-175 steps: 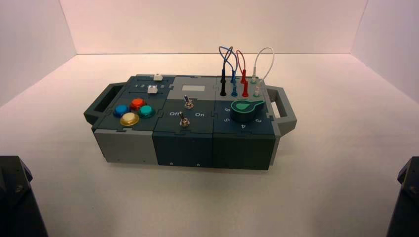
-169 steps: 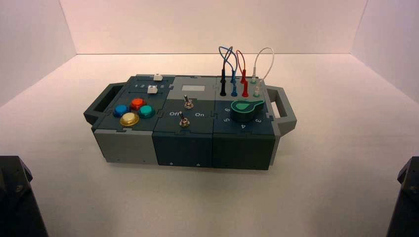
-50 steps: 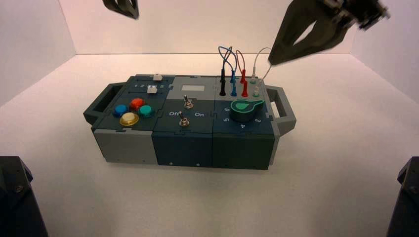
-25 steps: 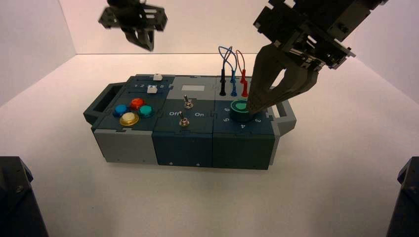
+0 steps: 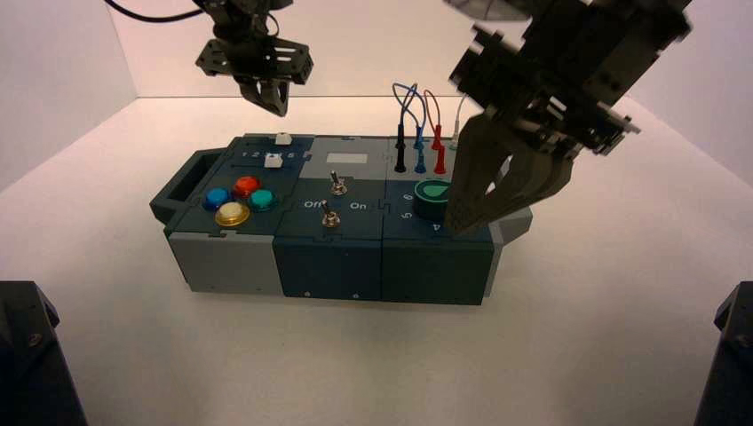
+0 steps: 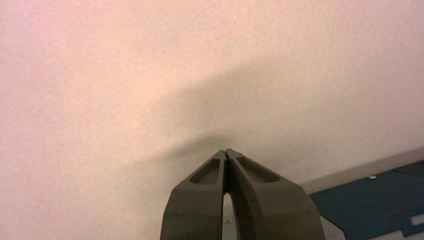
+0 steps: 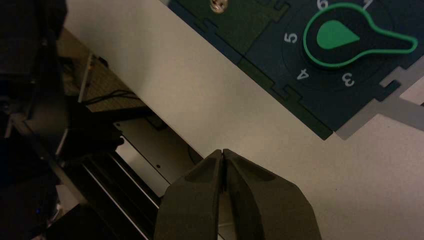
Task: Rotate the box counterclockwise.
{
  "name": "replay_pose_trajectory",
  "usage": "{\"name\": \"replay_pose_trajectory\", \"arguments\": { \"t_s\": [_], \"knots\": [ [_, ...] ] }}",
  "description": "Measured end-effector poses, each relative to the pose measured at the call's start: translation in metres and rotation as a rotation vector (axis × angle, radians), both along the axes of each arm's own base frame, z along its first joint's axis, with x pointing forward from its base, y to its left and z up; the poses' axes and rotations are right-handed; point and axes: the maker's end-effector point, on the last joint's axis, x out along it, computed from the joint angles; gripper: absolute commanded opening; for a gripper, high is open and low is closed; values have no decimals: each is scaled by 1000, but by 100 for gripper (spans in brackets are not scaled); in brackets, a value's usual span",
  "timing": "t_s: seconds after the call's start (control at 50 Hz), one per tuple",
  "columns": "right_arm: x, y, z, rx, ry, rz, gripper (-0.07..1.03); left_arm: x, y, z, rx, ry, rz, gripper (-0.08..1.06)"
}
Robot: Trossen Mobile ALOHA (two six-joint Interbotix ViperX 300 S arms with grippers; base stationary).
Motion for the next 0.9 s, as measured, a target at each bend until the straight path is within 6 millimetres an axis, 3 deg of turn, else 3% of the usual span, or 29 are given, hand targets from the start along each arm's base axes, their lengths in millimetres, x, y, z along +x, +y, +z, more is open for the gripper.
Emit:
{"name": "replay_pose_trajectory", "arguments": {
  "t_s": [0.2,0.56,0.9],
  "knots": [
    [4,4,-18,-64,43,4,-2,1,0,-5,7,11,-5,-3],
    [14,19,-32,-119,79,21,-2,1,0,-4,10,9,-12,-3],
    [19,17,-57,-205,114,40,-2,-2,-1,-11,17,28,-17,-3]
  ]
}}
